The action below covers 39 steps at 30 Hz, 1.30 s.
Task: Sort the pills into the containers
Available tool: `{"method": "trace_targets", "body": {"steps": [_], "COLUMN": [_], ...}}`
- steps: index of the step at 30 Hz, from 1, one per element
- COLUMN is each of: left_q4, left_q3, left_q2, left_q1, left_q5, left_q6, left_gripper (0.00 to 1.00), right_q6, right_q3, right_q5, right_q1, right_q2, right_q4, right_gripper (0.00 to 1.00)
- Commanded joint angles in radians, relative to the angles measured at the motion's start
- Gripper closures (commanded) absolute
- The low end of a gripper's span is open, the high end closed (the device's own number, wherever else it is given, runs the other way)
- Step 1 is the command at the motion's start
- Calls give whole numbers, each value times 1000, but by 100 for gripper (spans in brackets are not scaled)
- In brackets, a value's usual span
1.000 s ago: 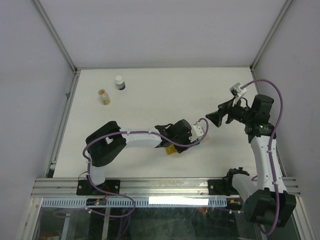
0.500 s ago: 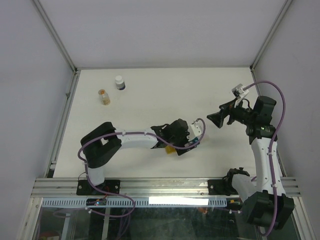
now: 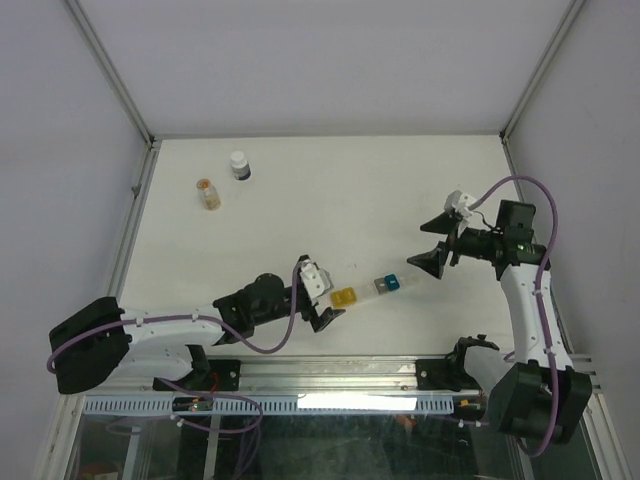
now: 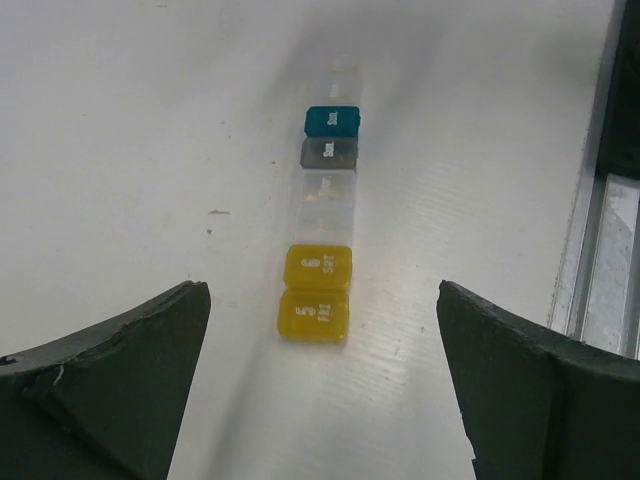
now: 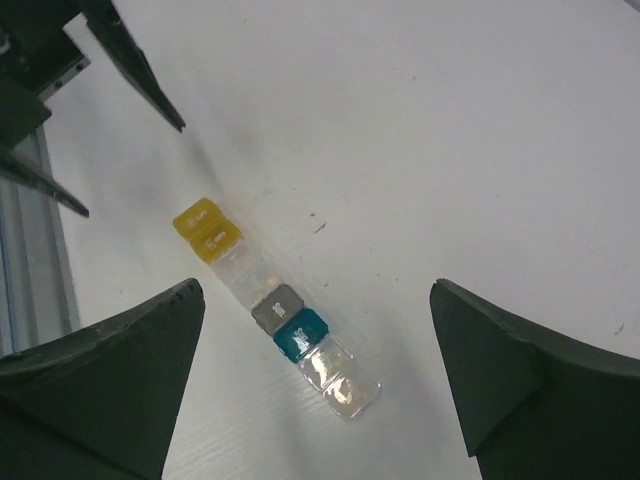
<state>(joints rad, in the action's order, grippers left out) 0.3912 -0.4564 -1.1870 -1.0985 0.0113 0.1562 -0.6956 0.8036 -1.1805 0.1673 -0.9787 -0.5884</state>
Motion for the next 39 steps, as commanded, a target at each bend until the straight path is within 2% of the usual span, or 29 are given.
{"method": "trace_targets", "body": {"steps": [1, 5, 7, 13, 20, 27, 32, 36, 39], "left_q4": [451, 570, 616, 651, 710, 700, 732, 759, 780], "left_q3": [195, 245, 248, 206, 168, 123, 122, 119, 115], "left_q2": [34, -52, -103, -231, -393, -472, -509, -541, -559], "left_q1": [3, 2, 2, 2, 3, 29, 46, 56, 63], "left_q5": [54, 91, 95, 98, 91, 110, 119, 118, 134], "left_q6": [-27, 82, 119, 167, 177, 179, 158, 146, 141], "left_gripper": [1, 1, 1, 3, 10, 23, 26, 36, 37], "right_q6": [-630, -854, -901, -843, -803, -806, -771, -727, -714], "right_q3": [6, -8, -21, -77, -75, -116, -134, -161, -167], "right_q5": [-179, -71, 1, 163, 206, 185, 206, 239, 248], "right_q1": [-26, -145, -218, -382, -405, -424, -482, -513, -526], "right_q2": [-50, -135, -174, -201, -231, -225, -244, -244, -255], "right_q4": [-296, -341, -314, -146, -138, -102, -31, 47, 73], "right_gripper": [1, 1, 1, 4, 14, 12, 12, 12, 12]}}
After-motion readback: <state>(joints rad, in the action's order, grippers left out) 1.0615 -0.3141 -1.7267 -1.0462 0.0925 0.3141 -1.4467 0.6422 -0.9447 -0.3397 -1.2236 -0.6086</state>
